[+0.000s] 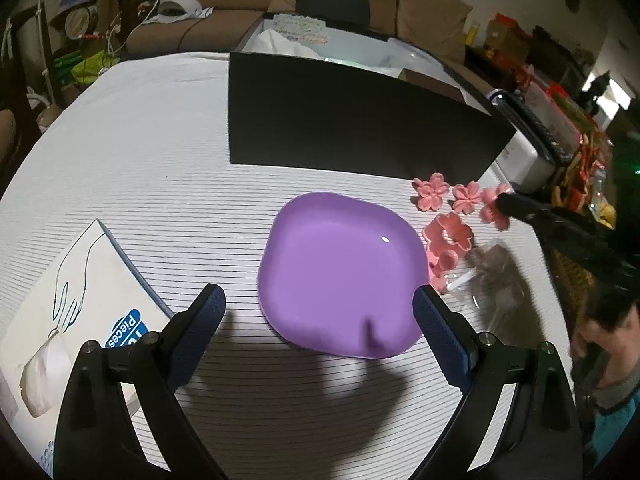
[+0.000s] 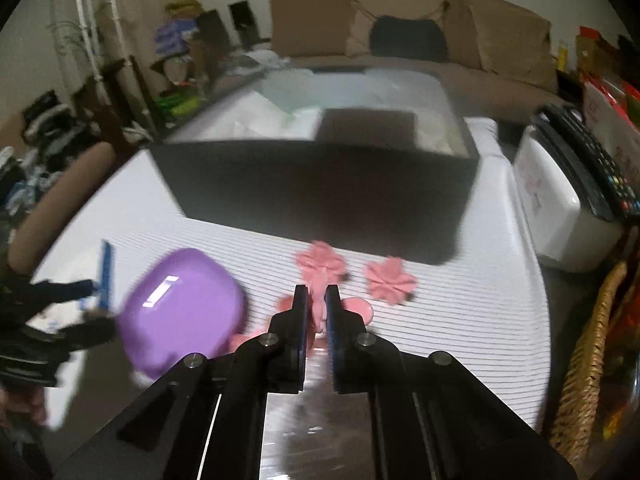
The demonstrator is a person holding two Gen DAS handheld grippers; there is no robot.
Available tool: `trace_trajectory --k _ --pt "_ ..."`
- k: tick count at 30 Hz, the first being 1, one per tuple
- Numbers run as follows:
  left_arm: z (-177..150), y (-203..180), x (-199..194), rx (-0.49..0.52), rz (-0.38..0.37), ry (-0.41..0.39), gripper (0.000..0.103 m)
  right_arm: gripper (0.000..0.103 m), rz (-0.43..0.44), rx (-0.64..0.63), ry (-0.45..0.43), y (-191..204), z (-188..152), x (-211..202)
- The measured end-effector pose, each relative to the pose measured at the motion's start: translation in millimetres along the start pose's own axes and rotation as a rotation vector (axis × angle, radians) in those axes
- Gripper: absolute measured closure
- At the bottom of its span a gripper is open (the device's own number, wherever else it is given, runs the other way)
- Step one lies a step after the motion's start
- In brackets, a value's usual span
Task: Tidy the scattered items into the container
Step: 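Grasp a pink flower piece with the right tool, then lower the pink flower onto the purple plate and open the right tool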
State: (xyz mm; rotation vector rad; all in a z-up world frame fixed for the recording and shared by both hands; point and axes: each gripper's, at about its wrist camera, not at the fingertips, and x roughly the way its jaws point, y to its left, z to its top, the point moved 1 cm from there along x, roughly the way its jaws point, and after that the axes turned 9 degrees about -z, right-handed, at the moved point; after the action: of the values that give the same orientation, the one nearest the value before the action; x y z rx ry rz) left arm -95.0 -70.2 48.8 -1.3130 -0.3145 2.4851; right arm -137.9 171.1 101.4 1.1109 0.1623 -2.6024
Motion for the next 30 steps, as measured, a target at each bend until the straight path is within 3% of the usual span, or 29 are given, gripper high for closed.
trace_trajectory --k 6,13,17,21,25,30 --pt "2 18 -5 -0.075 -0.019 -0.013 0.008 0.096 0.153 -0.048 0.023 58 0 2" --pt "4 33 -4 -0.143 -0.035 0.002 0.008 0.094 0.197 -0.070 0.106 88 -18 31" --pt "2 33 3 -0.141 -0.018 0.023 0.008 0.094 0.161 -0.039 0.059 69 -14 15" --pt "-4 31 13 -0.127 0.007 0.048 0.008 0.083 0.055 0.028 0.007 23 -6 -4" --pt "-9 29 22 -0.122 0.011 0.073 0.008 0.079 -0.017 0.069 0.019 -11 -11 -4" --pt "-12 23 29 -0.090 0.022 0.084 0.008 0.079 -0.029 0.073 0.052 -16 -23 6"
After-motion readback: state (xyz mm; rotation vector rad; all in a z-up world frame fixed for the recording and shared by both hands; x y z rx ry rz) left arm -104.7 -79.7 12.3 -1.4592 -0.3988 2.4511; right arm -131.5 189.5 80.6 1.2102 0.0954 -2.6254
